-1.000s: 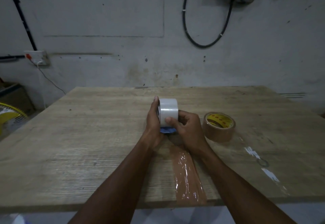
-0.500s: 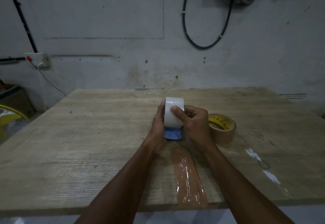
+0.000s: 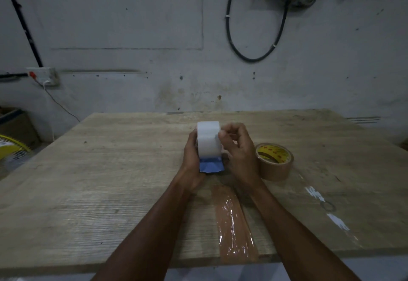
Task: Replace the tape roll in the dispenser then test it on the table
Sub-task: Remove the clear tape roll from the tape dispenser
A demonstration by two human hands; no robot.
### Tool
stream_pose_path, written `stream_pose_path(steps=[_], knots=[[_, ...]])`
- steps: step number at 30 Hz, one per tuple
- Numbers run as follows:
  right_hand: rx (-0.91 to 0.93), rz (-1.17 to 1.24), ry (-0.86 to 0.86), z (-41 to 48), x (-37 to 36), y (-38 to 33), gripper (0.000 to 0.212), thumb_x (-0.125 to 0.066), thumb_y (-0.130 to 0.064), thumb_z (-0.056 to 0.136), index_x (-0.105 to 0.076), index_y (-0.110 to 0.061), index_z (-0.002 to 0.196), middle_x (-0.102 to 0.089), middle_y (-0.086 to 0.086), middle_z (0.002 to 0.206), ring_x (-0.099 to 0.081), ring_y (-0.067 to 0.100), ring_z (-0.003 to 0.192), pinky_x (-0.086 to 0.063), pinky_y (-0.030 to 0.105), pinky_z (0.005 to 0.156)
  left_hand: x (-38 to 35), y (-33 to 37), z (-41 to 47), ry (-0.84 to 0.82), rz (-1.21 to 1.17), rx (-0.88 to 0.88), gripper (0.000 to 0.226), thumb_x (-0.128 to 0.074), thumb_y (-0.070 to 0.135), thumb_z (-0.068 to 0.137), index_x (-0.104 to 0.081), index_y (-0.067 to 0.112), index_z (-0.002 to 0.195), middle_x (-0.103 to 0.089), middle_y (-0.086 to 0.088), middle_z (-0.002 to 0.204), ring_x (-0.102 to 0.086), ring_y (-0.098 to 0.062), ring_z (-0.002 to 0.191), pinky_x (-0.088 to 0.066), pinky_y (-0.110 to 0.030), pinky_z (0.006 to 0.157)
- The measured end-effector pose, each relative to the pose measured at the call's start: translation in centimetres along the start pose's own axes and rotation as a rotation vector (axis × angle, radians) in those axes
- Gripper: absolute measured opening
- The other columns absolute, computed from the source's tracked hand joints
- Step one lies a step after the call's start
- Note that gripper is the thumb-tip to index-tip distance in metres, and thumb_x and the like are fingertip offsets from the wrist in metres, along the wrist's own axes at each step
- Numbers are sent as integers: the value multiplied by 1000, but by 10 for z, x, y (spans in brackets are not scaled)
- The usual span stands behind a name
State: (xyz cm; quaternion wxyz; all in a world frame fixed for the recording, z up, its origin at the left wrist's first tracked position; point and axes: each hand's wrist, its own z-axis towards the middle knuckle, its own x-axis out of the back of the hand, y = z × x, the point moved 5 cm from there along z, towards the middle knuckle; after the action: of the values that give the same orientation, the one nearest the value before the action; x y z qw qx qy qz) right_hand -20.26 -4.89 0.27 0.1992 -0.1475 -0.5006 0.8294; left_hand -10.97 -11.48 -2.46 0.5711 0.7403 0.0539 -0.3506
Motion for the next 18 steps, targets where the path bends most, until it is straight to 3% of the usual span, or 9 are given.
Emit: stream_pose_path(steps=[3,5,13,18], knots=[[29,-73,-82,-1,2,3,69,-67,-51,73,-44,-35,136,-50,-9,139,-52,15,120,-53,37,91,4,1,0,11,-15,-2,50,-42,45,101,-58,6,127,-67,-16,99,-67,-25,80,-60,-31,60],[51,-118,-142,-1,-2,3,79,-70,-49,72,-37,-38,143,-46,-9,145,-51,13,125,-52,38,96,3,1,-2,1,-25,13,54,-43,47,99,-56,4,130,-66,-17,99,-67,-26,80,-61,-31,60],[49,-130,-168,-2,-4,4,80,-72,-46,74,-35,-41,145,-47,-7,145,-53,17,123,-54,47,94,4,-3,2,0,25,6,60,-46,49,97,-56,3,135,-67,-19,102,-69,-26,82,-60,-34,63],[46,-136,-152,-1,-4,7,77,-74,-46,74,-40,-38,142,-50,-6,143,-55,18,122,-55,47,94,4,-5,3,-51,-12,31,58,-48,48,97,-58,3,131,-70,-17,95,-71,-24,74,-61,-33,61]])
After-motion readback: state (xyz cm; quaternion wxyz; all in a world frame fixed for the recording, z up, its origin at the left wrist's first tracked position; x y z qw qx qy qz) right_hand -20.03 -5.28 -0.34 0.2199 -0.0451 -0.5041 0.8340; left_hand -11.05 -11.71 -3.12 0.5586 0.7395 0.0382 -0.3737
